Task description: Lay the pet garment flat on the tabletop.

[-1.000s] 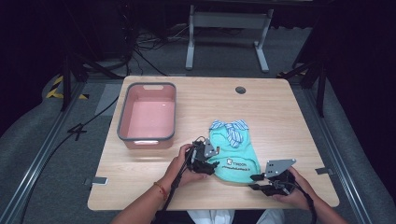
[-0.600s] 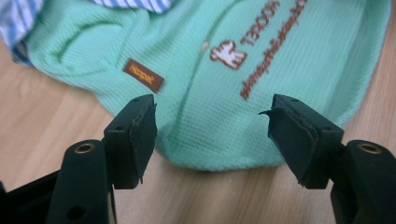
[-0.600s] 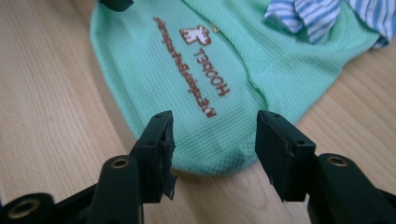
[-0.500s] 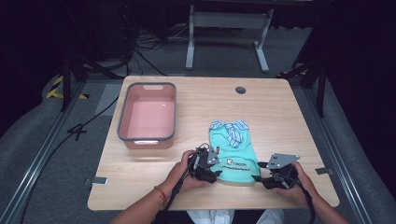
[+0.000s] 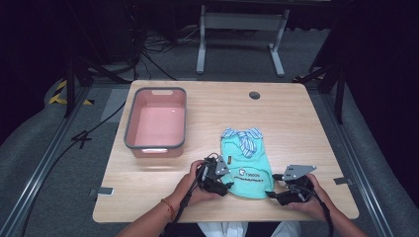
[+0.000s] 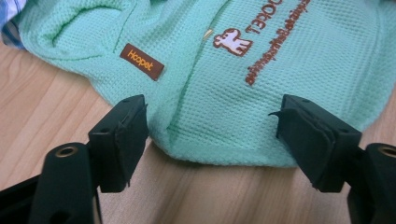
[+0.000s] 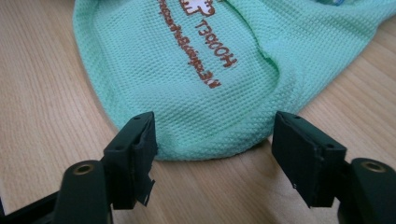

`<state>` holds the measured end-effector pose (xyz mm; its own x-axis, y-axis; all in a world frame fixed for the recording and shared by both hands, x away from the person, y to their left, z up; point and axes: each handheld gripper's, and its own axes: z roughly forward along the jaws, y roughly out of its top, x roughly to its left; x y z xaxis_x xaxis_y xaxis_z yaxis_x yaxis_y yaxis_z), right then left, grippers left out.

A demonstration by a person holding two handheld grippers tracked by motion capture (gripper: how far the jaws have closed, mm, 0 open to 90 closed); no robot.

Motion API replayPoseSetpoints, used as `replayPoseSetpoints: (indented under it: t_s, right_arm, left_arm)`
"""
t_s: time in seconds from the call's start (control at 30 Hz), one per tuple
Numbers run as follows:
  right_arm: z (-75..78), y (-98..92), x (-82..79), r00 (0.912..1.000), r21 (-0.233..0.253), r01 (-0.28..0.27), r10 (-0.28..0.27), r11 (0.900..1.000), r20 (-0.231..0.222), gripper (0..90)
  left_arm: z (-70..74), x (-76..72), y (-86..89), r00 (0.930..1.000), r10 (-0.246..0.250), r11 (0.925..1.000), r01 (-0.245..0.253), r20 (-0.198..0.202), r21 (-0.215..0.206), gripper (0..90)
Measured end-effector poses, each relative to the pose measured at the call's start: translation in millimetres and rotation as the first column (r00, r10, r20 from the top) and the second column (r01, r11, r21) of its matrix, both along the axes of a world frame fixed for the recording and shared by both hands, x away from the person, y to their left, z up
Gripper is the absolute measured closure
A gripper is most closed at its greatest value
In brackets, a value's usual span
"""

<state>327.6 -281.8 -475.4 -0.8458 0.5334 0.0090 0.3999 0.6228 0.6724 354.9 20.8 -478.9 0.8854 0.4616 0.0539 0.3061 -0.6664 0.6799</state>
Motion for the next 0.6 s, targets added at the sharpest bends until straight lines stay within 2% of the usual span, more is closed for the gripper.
replayPoseSetpoints:
  t_s: [0.13, 0.33, 0.37, 0.4, 0.43, 0.6]
  right_arm:
    - [-0.9, -0.1, 4.6, 0.9999, 0.002, -0.009, 0.009, 1.000, 0.005, 27.6]
    - [-0.1, 2.4, 10.5, 0.9999, -0.016, -0.001, 0.001, 1.000, 0.016, 24.7]
    - [2.1, 4.8, 9.6, 0.9993, -0.043, -0.003, 0.005, 0.999, 0.037, 24.8]
    - [2.7, 5.0, 9.3, 0.9993, -0.045, -0.004, 0.005, 0.999, 0.038, 25.7]
    - [3.3, 4.9, 9.1, 0.9995, -0.039, -0.002, 0.003, 0.999, 0.032, 26.0]
    - [9.4, 3.6, 6.8, 0.9986, -0.027, 0.005, -0.004, 1.000, 0.052, 26.8]
  left_arm:
    - [-0.8, 7.2, 1.0, 0.9999, 0.011, 0.9999, -0.011, 0.001, -0.006, 22.5]
    - [-0.3, 16.9, 2.4, 0.9995, 0.017, 0.9998, -0.017, -0.026, -0.002, 20.7]
    - [0.8, 16.3, 2.2, 0.9996, 0.021, 0.9997, -0.021, -0.021, 0.010, 20.9]
    - [1.5, 16.0, 1.7, 0.9996, 0.019, 0.9997, -0.019, -0.019, 0.014, 20.9]
    - [4.6, 13.8, 1.5, 0.9999, 0.011, 0.9990, -0.011, 0.005, 0.042, 21.2]
    - [15.1, 8.2, 6.4, 0.9995, -0.014, 0.9983, 0.013, 0.028, 0.056, 21.9]
